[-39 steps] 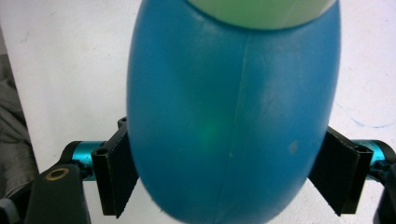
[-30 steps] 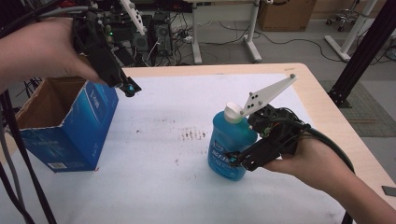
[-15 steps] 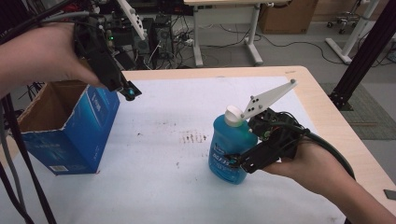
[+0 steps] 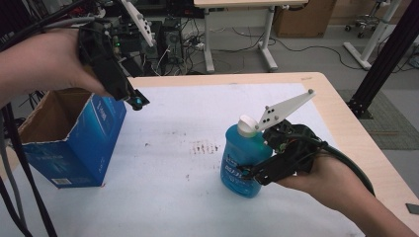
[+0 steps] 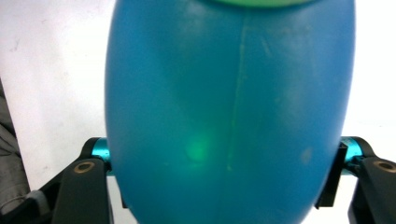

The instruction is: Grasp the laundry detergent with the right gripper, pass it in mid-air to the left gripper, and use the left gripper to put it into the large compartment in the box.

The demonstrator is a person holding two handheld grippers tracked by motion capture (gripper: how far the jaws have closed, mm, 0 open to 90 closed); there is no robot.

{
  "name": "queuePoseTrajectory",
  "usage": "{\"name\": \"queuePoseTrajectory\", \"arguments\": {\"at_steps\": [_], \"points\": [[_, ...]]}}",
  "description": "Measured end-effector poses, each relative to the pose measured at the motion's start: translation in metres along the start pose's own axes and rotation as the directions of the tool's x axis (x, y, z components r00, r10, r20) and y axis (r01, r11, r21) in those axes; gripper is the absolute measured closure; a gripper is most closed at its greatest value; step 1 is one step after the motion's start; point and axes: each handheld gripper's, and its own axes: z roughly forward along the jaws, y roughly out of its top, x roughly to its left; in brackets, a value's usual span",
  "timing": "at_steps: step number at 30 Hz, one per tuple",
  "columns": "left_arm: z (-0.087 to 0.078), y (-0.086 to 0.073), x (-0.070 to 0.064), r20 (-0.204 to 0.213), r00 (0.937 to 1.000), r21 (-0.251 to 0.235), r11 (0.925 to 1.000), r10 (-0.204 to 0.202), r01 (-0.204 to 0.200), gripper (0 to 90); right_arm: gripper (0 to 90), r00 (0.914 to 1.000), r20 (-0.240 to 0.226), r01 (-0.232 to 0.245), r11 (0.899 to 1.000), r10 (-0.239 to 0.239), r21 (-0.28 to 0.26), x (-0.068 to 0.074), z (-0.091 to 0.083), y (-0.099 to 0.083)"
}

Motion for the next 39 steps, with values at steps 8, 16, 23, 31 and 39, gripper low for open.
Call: {"name": "queuePoseTrajectory", "arguments": {"at_steps": [8, 16, 23, 31, 39], "points": [[-0.0004, -0.0012, 0.0011, 0.000, 1.0000, 0.005, 1.0000, 0.001, -0.001, 19.0, 31.2, 1.0000, -0.002, -0.004, 1.000, 0.004, -0.005, 0.0002, 0.0023, 0.0007], [0.0007, -0.0006, 0.0018, 0.003, 1.0000, 0.003, 1.0000, 0.004, -0.004, 19.1, 33.8, 0.9999, -0.006, -0.013, 1.000, 0.013, -0.006, 0.0012, 0.0047, -0.0001], [0.0011, 0.0004, 0.0008, 0.004, 1.0000, 0.001, 1.0000, 0.005, -0.005, 19.1, 37.7, 0.9998, -0.013, -0.014, 1.000, 0.013, -0.012, 0.0023, 0.0075, -0.0018], [0.0012, 0.0011, 0.0004, 0.002, 1.0000, 0.003, 1.0000, 0.002, -0.002, 19.0, 41.4, 0.9993, -0.027, -0.028, 0.999, 0.027, -0.034, 0.0026, 0.0080, -0.0040], [0.0008, 0.0011, 0.0002, 0.000, 1.0000, 0.002, 1.0000, 0.010, -0.010, 19.1, 42.8, 0.9989, -0.030, -0.037, 0.998, 0.035, -0.045, 0.0023, 0.0076, -0.0048]]}}
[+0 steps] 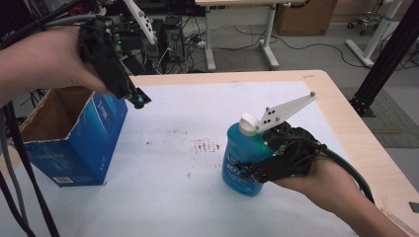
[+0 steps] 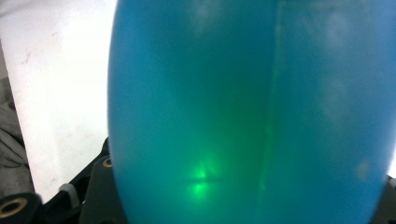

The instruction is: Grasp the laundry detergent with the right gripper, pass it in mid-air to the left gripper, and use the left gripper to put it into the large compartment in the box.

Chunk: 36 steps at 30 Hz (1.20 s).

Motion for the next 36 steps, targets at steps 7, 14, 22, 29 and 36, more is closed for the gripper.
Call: {"name": "queuePoseTrajectory", "arguments": {"at_steps": [7, 14, 22, 29, 36], "points": [[-0.002, -0.001, 0.000, 0.001, 1.0000, -0.002, 1.0000, -0.007, 0.007, 19.0, 43.8, 0.9998, -0.015, 0.010, 1.000, -0.011, -0.007, -0.002, 0.000, 0.000], [-0.004, -0.002, -0.001, 0.003, 1.0000, -0.006, 1.0000, -0.002, 0.002, 19.0, 44.3, 0.9990, -0.025, 0.038, 0.999, -0.038, -0.008, -0.005, -0.003, 0.004], [-0.009, 0.001, -0.002, 0.012, 0.9998, -0.012, 0.9998, 0.015, -0.015, 19.0, 44.4, 0.9935, -0.088, 0.070, 0.997, -0.073, -0.039, -0.015, -0.015, 0.018], [-0.019, 0.009, -0.005, 0.029, 0.9987, -0.030, 0.9988, 0.041, -0.040, 19.0, 44.4, 0.9778, -0.143, 0.147, 0.988, -0.153, -0.051, -0.021, -0.023, 0.043], [-0.028, 0.018, -0.009, 0.057, 0.9956, -0.033, 0.9968, 0.075, -0.073, 19.0, 44.5, 0.9537, -0.212, 0.202, 0.977, -0.213, -0.072, -0.025, -0.023, 0.067]]}}
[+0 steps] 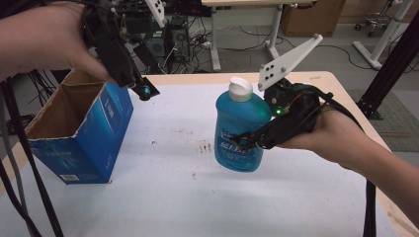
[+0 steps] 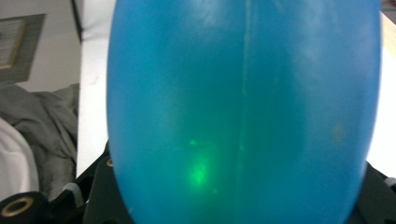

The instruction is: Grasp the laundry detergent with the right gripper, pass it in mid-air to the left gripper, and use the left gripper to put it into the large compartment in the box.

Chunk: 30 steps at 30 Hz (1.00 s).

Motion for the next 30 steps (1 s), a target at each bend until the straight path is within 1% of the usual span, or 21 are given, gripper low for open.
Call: {"name": "queuePoseTrajectory", "arguments": {"at_steps": [1, 2, 4, 6, 7, 9, 10, 11, 12, 14, 17, 19, 20, 23, 24, 29, 30], "points": [[0.000, 0.002, -0.001, 0.006, 1.0000, -0.006, 1.0000, 0.004, -0.004, 19.0, 44.5, 0.9999, -0.013, 0.009, 1.000, -0.009, 0.002, -0.002, 0.000, 0.003], [-0.001, 0.003, -0.001, 0.011, 0.9998, -0.002, 0.9998, 0.018, -0.018, 19.0, 44.5, 0.9997, -0.022, 0.013, 1.000, -0.013, 0.001, -0.003, 0.001, 0.006], [-0.002, 0.006, -0.002, 0.023, 0.9994, 0.001, 0.9997, 0.026, -0.026, 19.0, 44.5, 0.9988, -0.037, 0.033, 0.999, -0.033, 0.000, -0.005, 0.003, 0.011], [-0.002, 0.009, -0.004, 0.042, 0.9987, -0.008, 0.9996, 0.029, -0.029, 19.0, 44.5, 0.9978, -0.049, 0.045, 0.999, -0.045, 0.001, -0.007, 0.005, 0.016], [-0.002, 0.011, -0.005, 0.054, 0.9978, -0.012, 0.9992, 0.039, -0.038, 19.0, 44.6, 0.9969, -0.057, 0.054, 0.999, -0.054, 0.004, -0.008, 0.006, 0.019], [-0.002, 0.014, -0.006, 0.061, 0.9973, -0.021, 0.9990, 0.039, -0.038, 19.0, 44.6, 0.9949, -0.072, 0.071, 0.997, -0.070, 0.006, -0.009, 0.009, 0.025], [-0.003, 0.016, -0.005, 0.063, 0.9966, -0.013, 0.9985, 0.054, -0.053, 19.0, 44.6, 0.9933, -0.080, 0.084, 0.996, -0.083, 0.006, -0.010, 0.010, 0.028], [-0.003, 0.017, -0.006, 0.066, 0.9964, -0.018, 0.9985, 0.053, -0.052, 19.0, 44.6, 0.9928, -0.085, 0.085, 0.996, -0.085, 0.006, -0.011, 0.011, 0.030], [-0.004, 0.019, -0.006, 0.071, 0.9956, -0.018, 0.9981, 0.060, -0.059, 19.0, 44.6, 0.9909, -0.093, 0.098, 0.995, -0.097, 0.006, -0.012, 0.012, 0.036], [-0.004, 0.023, -0.008, 0.086, 0.9940, -0.030, 0.9974, 0.068, -0.065, 19.0, 44.6, 0.9898, -0.098, 0.104, 0.995, -0.104, 0.001, -0.013, 0.013, 0.038], [-0.006, 0.028, -0.009, 0.108, 0.9898, -0.039, 0.9952, 0.093, -0.089, 19.0, 44.7, 0.9869, -0.113, 0.115, 0.993, -0.115, -0.006, -0.016, 0.014, 0.046], [-0.005, 0.031, -0.011, 0.120, 0.9878, -0.048, 0.9944, 0.099, -0.094, 19.0, 44.6, 0.9845, -0.121, 0.127, 0.992, -0.127, -0.008, -0.016, 0.015, 0.050], [-0.005, 0.033, -0.011, 0.127, 0.9858, -0.048, 0.9934, 0.110, -0.105, 19.0, 44.6, 0.9817, -0.130, 0.139, 0.990, -0.139, -0.007, -0.017, 0.016, 0.055], [-0.003, 0.038, -0.014, 0.149, 0.9814, -0.053, 0.9919, 0.122, -0.115, 19.0, 44.6, 0.9796, -0.137, 0.147, 0.989, -0.147, -0.009, -0.017, 0.017, 0.058], [-0.003, 0.040, -0.015, 0.154, 0.9791, -0.052, 0.9907, 0.132, -0.126, 19.0, 44.6, 0.9773, -0.152, 0.148, 0.989, -0.148, -0.013, -0.017, 0.019, 0.062], [-0.001, 0.048, -0.018, 0.158, 0.9746, -0.048, 0.9871, 0.158, -0.152, 19.0, 44.6, 0.9737, -0.166, 0.157, 0.988, -0.156, -0.008, -0.018, 0.023, 0.067], [0.000, 0.050, -0.019, 0.156, 0.9745, -0.044, 0.9868, 0.161, -0.156, 19.0, 44.6, 0.9727, -0.169, 0.160, 0.987, -0.159, -0.005, -0.018, 0.025, 0.069]]}}
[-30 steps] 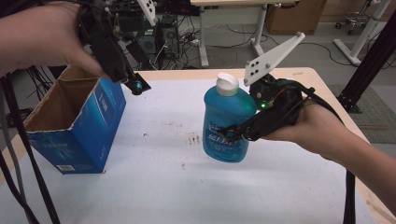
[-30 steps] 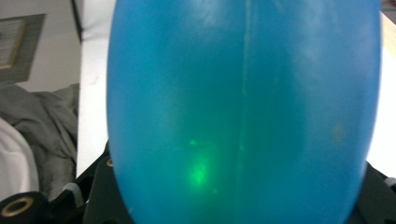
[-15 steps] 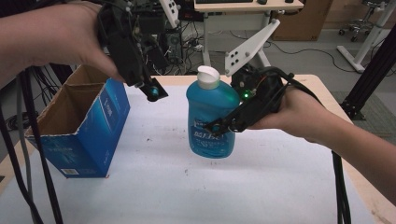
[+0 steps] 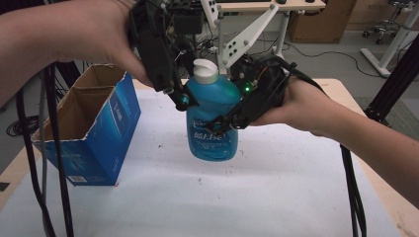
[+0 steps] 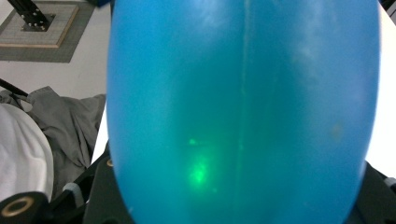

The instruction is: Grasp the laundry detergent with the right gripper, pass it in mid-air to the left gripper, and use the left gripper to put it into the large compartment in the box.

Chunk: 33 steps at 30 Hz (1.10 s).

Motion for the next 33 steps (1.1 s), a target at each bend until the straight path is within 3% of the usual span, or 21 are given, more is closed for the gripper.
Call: {"name": "queuePoseTrajectory", "arguments": {"at_steps": [15, 20, 33], "points": [[0.010, 0.009, -0.001, -0.020, 0.9996, 0.043, 0.9989, 0.020, -0.019, 19.4, 44.6, 0.9996, -0.029, -0.004, 1.000, 0.004, -0.003, -0.002, 0.006, 0.004], [0.014, 0.011, -0.003, -0.023, 0.9993, 0.078, 0.9966, 0.029, -0.027, 19.7, 44.6, 0.9996, -0.027, -0.008, 1.000, 0.007, -0.009, -0.002, 0.005, 0.004], [0.013, 0.012, -0.004, -0.021, 0.9992, 0.077, 0.9965, 0.032, -0.031, 25.4, 44.6, 0.9997, -0.023, -0.008, 1.000, 0.007, -0.013, -0.002, 0.005, 0.005]]}}
